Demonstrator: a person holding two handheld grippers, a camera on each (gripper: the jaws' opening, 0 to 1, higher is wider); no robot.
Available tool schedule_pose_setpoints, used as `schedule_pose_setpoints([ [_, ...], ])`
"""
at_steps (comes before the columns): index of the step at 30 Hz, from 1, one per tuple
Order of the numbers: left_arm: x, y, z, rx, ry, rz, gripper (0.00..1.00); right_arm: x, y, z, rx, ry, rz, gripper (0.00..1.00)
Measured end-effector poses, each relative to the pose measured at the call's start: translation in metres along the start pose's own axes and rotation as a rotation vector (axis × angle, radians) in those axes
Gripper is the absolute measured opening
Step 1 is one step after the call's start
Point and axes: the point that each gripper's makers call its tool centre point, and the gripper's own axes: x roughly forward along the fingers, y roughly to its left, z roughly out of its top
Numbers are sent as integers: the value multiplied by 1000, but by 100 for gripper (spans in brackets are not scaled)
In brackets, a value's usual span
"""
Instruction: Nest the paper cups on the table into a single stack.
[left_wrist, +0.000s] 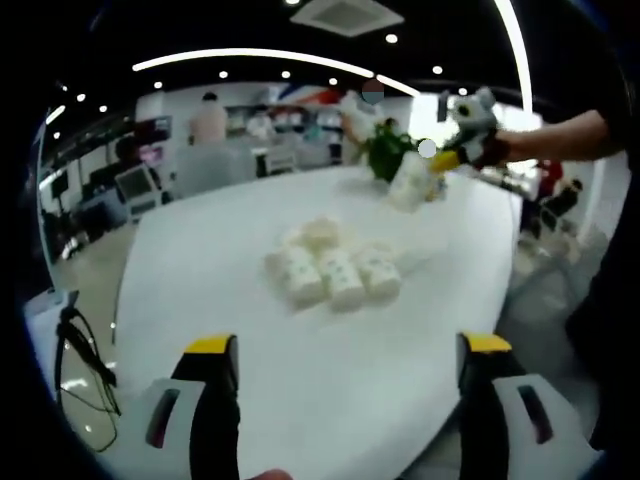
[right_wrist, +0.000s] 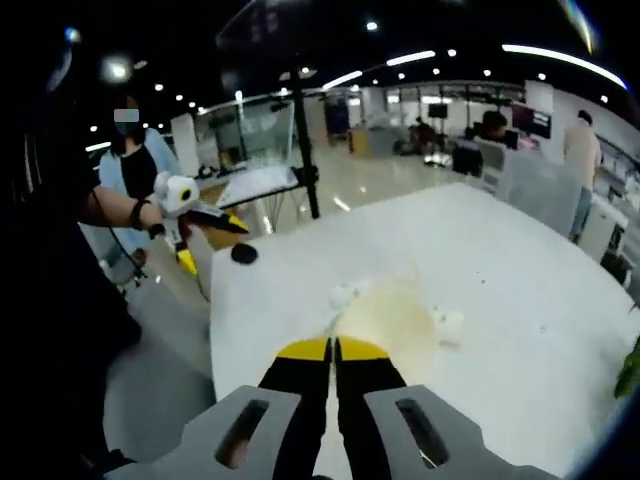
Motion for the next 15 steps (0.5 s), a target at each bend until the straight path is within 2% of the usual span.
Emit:
schedule_pose_setpoints([
  [6, 2, -2, 0, 3, 2, -4, 88, 2, 17, 7, -67, 27, 35, 0],
  [15, 2, -1, -4, 2, 10, -1, 88, 9, 43, 9, -157, 85, 93, 0],
])
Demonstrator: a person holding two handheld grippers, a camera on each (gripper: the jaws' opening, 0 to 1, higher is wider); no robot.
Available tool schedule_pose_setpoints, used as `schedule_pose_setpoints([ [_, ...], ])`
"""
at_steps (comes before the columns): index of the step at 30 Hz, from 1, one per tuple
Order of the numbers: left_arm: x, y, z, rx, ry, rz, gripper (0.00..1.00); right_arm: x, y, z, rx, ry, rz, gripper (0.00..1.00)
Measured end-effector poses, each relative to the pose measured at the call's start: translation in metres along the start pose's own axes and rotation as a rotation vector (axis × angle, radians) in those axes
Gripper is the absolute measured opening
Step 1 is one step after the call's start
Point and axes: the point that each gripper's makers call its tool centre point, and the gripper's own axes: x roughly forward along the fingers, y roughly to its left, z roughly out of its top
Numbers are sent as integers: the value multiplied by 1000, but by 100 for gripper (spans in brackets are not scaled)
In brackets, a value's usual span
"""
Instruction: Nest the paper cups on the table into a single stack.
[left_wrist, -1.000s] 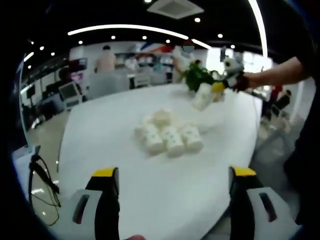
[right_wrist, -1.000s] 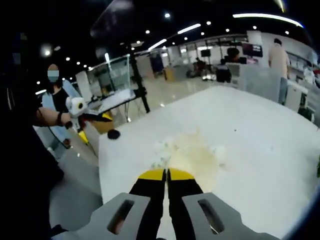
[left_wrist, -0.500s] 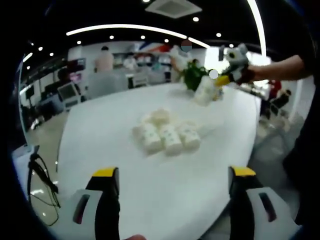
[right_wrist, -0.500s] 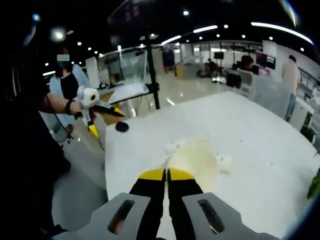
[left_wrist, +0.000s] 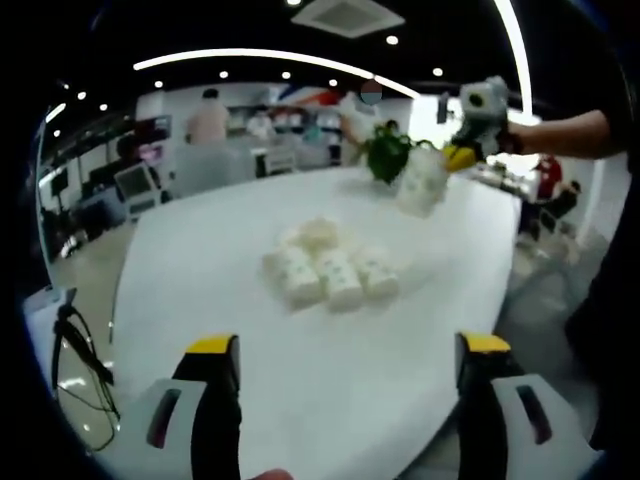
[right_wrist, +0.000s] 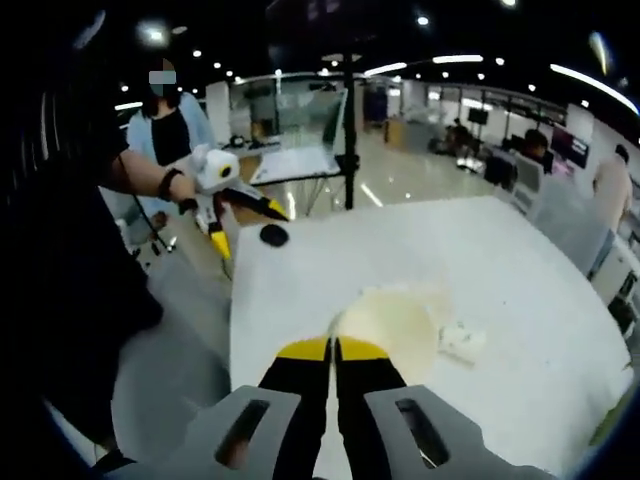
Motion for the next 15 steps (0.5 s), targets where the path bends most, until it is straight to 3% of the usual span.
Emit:
schedule_pose_setpoints([
  [15, -2, -2, -4, 3, 9, -1, 86, 18, 41, -2, -218, 174, 96, 0],
])
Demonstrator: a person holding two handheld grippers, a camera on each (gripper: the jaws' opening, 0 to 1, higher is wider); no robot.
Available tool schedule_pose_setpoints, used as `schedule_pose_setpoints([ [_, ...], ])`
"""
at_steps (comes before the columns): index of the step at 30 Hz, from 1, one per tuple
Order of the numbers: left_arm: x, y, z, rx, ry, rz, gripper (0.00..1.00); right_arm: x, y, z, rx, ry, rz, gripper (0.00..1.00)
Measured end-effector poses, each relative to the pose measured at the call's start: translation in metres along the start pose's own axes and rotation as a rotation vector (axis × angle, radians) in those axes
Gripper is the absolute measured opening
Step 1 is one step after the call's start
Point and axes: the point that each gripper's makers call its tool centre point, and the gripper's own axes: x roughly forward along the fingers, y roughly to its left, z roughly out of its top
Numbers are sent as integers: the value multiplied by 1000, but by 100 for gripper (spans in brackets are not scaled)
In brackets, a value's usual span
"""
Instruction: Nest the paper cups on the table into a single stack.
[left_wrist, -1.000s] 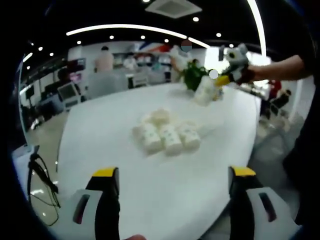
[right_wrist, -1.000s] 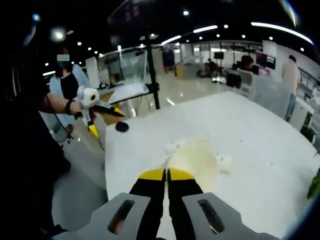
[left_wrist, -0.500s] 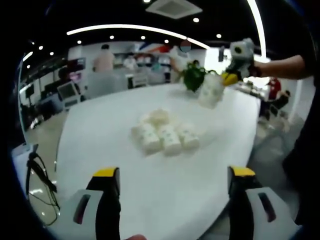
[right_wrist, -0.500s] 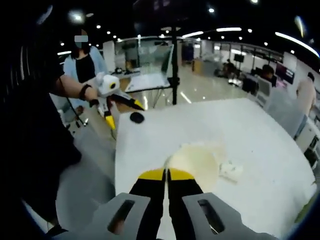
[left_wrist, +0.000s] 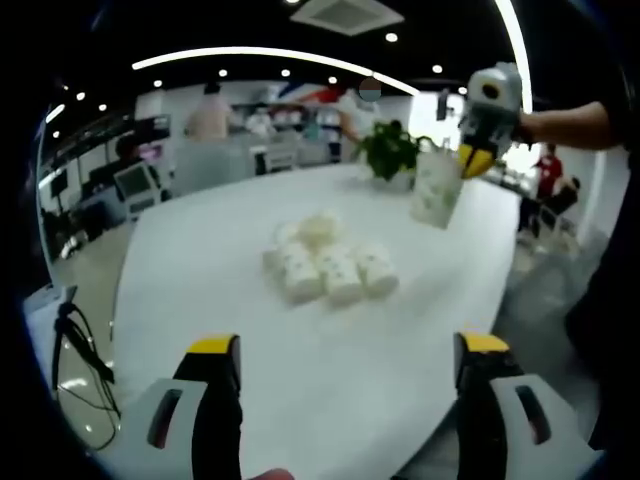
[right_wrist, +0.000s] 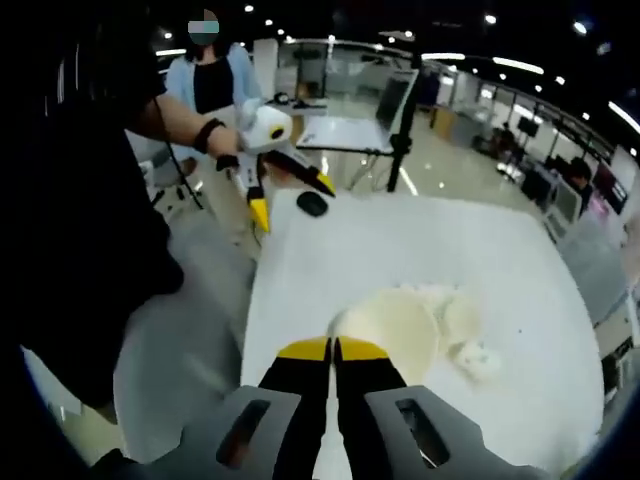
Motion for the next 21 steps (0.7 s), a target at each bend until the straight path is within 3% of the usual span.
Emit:
schedule_pose_setpoints([
  [19, -5, 0, 0, 0, -11, 12, 86, 10, 30, 7, -305, 190, 97, 0],
  [21, -5, 1, -1, -4, -11, 14, 85, 13, 34, 8, -295, 200, 112, 0],
])
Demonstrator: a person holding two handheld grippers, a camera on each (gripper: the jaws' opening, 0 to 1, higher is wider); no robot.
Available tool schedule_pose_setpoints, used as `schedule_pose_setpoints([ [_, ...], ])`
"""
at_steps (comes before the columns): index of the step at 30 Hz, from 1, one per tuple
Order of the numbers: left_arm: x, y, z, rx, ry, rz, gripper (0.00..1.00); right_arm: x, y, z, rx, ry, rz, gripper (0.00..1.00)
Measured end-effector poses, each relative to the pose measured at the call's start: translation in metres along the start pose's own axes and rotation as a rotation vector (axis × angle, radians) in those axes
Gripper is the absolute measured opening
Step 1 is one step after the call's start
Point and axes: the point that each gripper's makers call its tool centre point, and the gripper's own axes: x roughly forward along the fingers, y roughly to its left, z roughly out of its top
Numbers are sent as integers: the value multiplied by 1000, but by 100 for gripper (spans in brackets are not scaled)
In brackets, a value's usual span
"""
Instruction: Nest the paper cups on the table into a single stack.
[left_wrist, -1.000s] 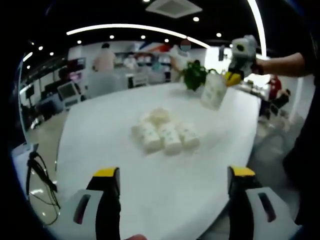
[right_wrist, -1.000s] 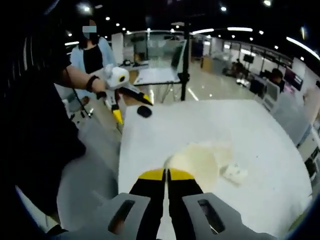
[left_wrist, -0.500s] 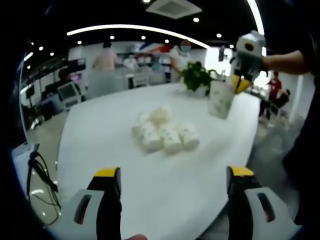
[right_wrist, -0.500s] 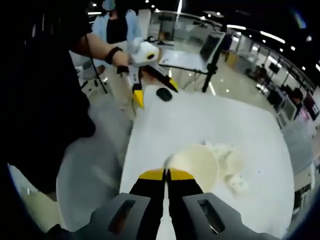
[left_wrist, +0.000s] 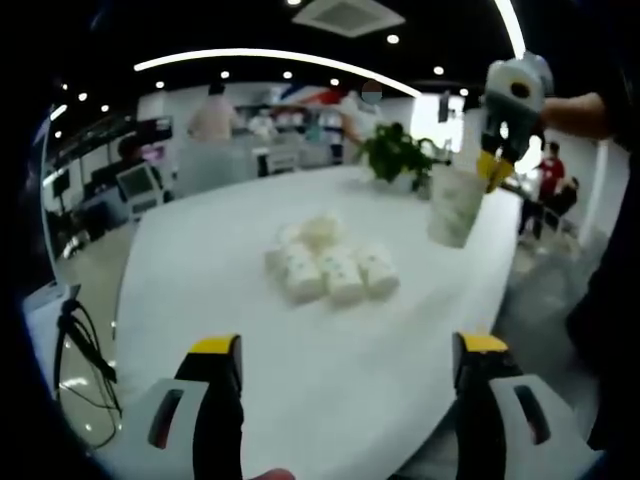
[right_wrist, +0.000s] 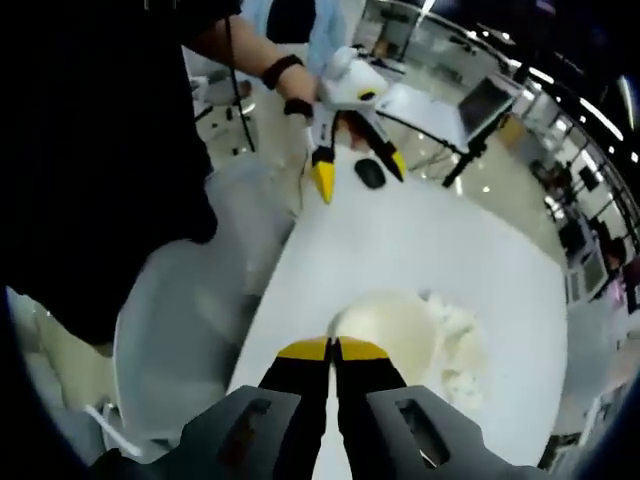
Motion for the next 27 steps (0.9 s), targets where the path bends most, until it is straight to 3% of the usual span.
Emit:
schedule_pose_setpoints([
  [11, -2, 1, -3, -3, 3, 0, 85, 16, 17, 5, -87, 31, 37, 0],
  [16, -1, 1, -4, -7, 5, 0, 85, 25, 20, -5, -157, 88, 35, 0],
  [27, 0, 0, -9, -16, 13, -2, 85, 59, 28, -21, -229, 123, 40, 0],
])
